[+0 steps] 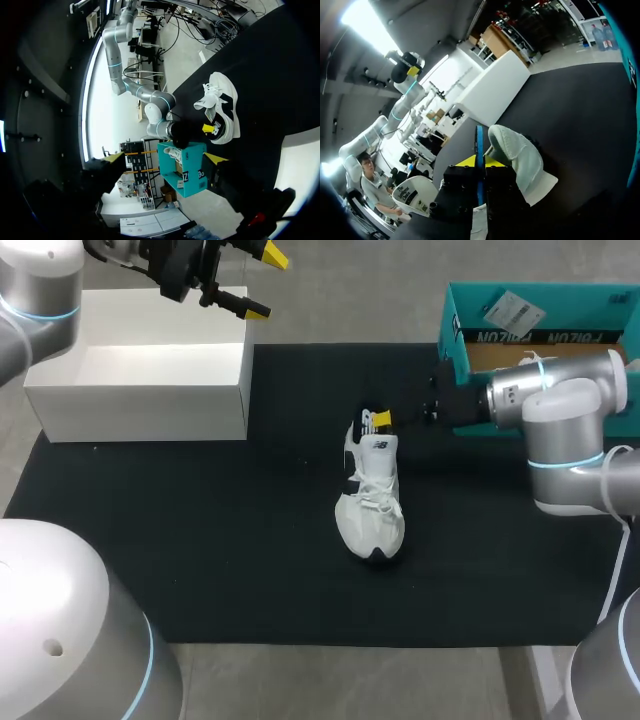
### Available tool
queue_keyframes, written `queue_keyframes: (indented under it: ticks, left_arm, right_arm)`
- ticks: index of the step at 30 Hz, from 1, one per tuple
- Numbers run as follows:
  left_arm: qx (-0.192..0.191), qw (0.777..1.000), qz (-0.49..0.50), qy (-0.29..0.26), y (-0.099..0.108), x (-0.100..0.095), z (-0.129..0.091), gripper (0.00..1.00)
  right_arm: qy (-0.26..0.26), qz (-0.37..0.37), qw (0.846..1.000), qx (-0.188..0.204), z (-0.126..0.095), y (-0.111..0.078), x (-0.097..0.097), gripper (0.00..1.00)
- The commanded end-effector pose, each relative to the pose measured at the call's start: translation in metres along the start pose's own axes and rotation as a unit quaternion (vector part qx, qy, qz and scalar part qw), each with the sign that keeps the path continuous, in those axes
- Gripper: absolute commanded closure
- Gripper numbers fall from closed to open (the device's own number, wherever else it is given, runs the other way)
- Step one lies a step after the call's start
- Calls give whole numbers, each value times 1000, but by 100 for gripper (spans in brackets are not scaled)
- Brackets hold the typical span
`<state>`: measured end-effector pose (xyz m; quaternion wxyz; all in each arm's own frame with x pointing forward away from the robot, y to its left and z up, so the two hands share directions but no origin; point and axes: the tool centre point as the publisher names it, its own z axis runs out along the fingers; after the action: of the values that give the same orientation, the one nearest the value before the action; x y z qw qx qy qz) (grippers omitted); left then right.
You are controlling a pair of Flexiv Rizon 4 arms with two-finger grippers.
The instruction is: Take the shoe out of the shoebox, open the shoe tongue, remove and reinsert the insole, then place the shoe into the shoebox
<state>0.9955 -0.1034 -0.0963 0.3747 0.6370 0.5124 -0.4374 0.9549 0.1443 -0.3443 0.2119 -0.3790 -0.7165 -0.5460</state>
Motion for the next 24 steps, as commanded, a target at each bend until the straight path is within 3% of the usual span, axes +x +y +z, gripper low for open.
queue_keyframes:
  ticks: [1,10,22,23,24]
  left_arm:
    - [1,1000,0,1,1,0,0,0]
    - [1,1000,0,1,1,0,0,0]
    - [1,1000,0,1,1,0,0,0]
    - [1,1000,0,1,1,0,0,0]
    - [1,1000,0,1,1,0,0,0]
  right_arm:
    - [0,9,1000,4,5,-11,6,100]
    - [10,30,999,27,11,-33,16,100]
    - [7,32,999,27,12,-37,16,100]
    - [3,31,999,22,11,-36,16,98]
    - [1,28,999,19,10,-34,15,60]
